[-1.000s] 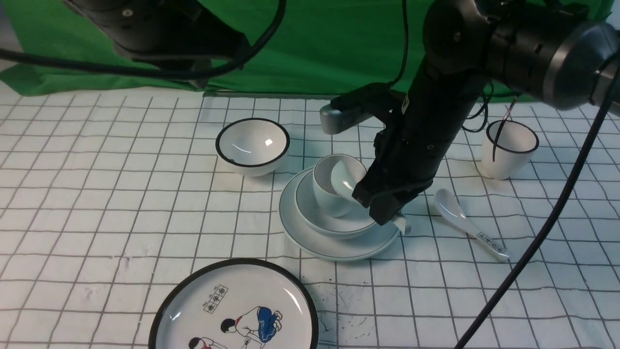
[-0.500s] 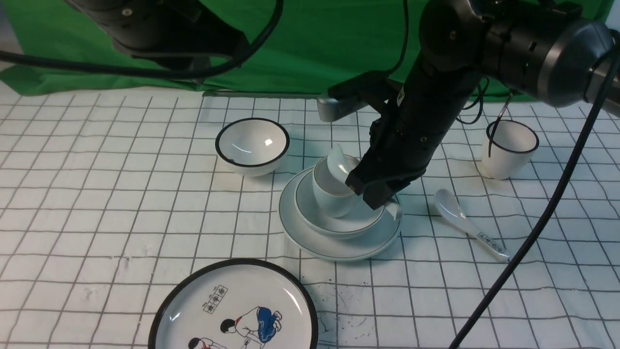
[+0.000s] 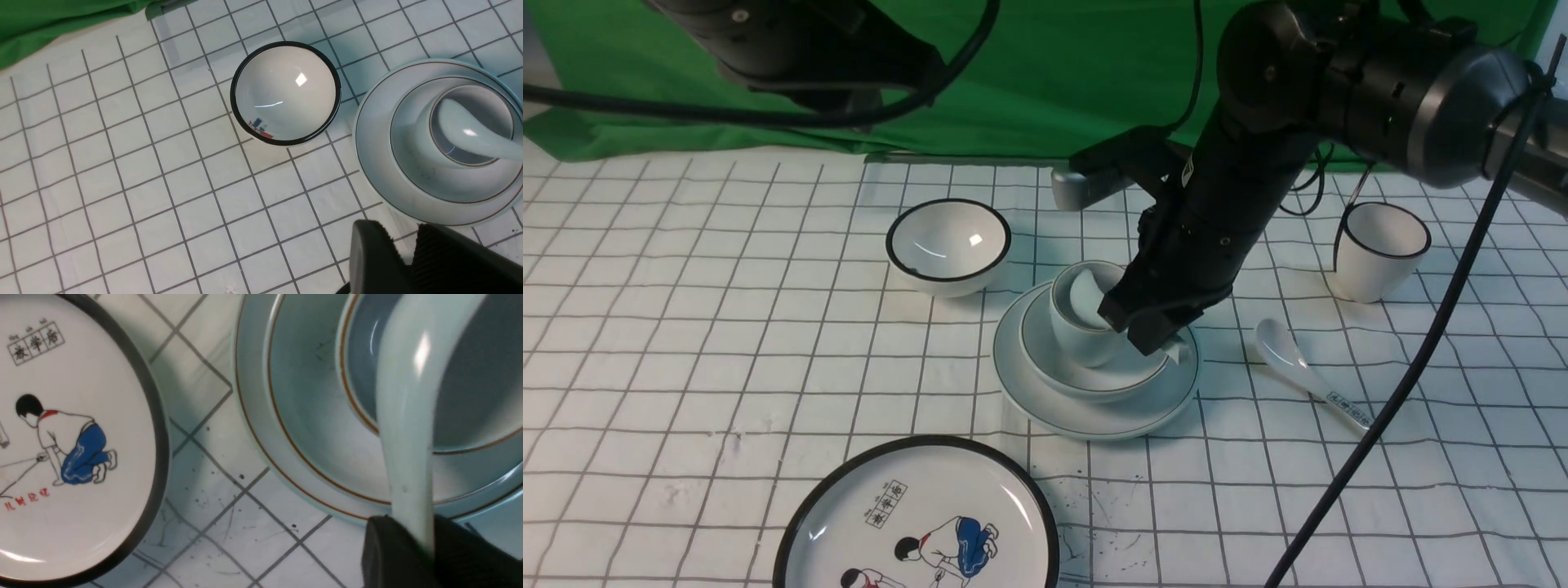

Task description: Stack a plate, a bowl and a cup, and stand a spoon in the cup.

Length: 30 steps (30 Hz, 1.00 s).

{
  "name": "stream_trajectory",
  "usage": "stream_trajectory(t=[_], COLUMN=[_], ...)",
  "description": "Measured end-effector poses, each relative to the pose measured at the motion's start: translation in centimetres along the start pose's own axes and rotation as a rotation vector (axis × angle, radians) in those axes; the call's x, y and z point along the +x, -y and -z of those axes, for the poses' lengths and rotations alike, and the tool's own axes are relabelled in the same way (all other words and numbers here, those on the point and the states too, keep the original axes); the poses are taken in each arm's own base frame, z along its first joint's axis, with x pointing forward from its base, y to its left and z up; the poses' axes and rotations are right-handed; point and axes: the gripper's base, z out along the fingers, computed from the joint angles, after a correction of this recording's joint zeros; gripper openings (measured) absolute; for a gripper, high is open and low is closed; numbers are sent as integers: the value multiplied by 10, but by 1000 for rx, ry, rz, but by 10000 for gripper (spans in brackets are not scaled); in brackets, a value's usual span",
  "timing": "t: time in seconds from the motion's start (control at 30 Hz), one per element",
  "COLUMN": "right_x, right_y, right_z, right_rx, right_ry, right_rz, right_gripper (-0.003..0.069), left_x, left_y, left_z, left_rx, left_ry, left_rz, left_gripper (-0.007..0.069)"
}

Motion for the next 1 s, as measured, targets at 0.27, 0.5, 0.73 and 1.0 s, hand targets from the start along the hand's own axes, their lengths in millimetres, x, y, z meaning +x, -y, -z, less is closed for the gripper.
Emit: stream_trajectory(t=[0.27, 0.5, 0.73, 1.0], right_x=[-5, -19, -1, 130], right_y=[1, 6, -2, -46], right_z=[2, 50, 143, 260], right_rx=[10, 127, 263, 293], right_ry=[42, 99, 285, 657], right_rz=[1, -33, -107, -147], right_gripper=[239, 244, 181, 25], left_x=[0, 0, 3, 49], left_y=[0, 0, -2, -13], left_z=[0, 0, 12, 71], left_rx=[0, 0, 1, 27], left_ry=[0, 1, 7, 185], left_rz=[0, 0, 13, 97], left_gripper=[156, 156, 157, 157])
